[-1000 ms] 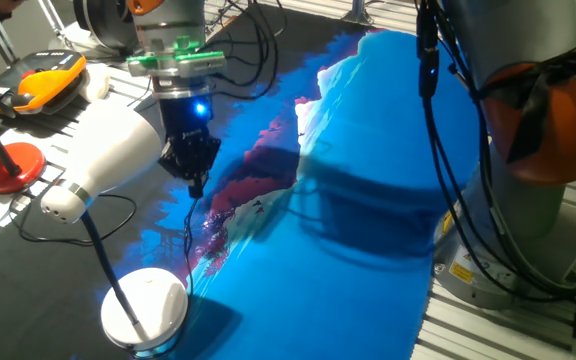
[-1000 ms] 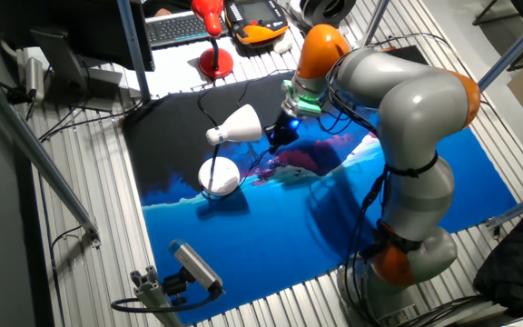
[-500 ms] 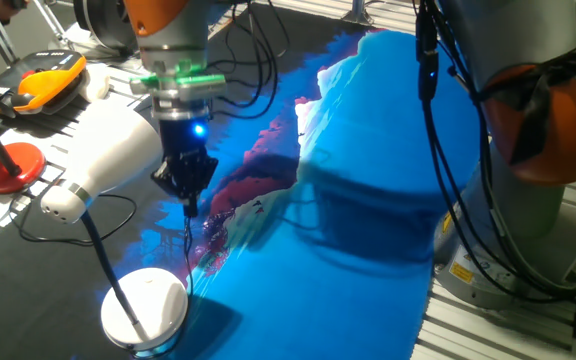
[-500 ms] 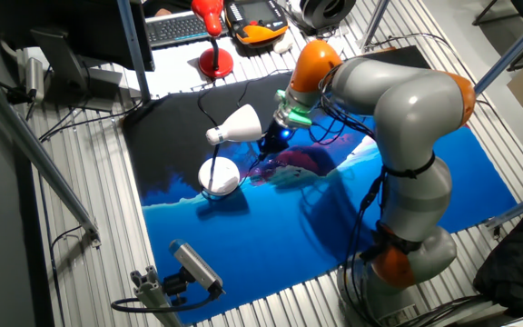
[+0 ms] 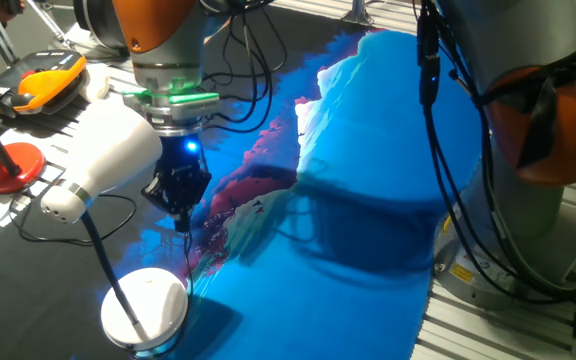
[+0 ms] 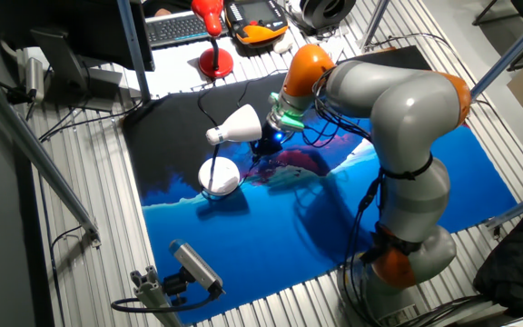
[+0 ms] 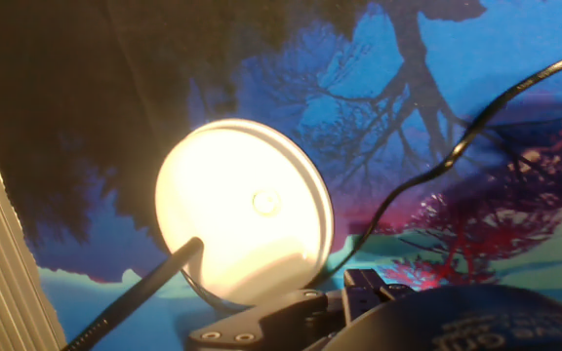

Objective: Turn on the desk lamp by pressing the button

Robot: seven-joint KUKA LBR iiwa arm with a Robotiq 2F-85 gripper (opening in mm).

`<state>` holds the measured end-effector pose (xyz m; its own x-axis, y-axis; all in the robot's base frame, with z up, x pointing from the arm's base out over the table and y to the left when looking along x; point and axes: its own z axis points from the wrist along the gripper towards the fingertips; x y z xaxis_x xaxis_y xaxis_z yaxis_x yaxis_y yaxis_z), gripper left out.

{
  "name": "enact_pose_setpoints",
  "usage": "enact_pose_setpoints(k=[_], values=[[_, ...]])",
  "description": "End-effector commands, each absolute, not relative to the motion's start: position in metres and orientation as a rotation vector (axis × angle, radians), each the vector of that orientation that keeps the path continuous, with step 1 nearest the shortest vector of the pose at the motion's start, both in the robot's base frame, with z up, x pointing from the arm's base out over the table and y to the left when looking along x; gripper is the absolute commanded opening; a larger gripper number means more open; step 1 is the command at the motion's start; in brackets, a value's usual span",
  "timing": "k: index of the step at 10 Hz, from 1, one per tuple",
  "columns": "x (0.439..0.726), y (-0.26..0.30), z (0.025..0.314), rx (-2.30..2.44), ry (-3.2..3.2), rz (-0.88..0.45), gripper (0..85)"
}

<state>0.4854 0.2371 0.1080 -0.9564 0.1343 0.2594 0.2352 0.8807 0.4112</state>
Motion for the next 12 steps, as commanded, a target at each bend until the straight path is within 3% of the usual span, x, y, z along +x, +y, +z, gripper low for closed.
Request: enact_pose_setpoints(k=[1, 12], values=[[0.486, 0.239, 0.104, -0.28, -2.83, -0.66, 0.0], [0.486, 0.272, 0.1, -0.311, -2.844, -0.651, 0.0]])
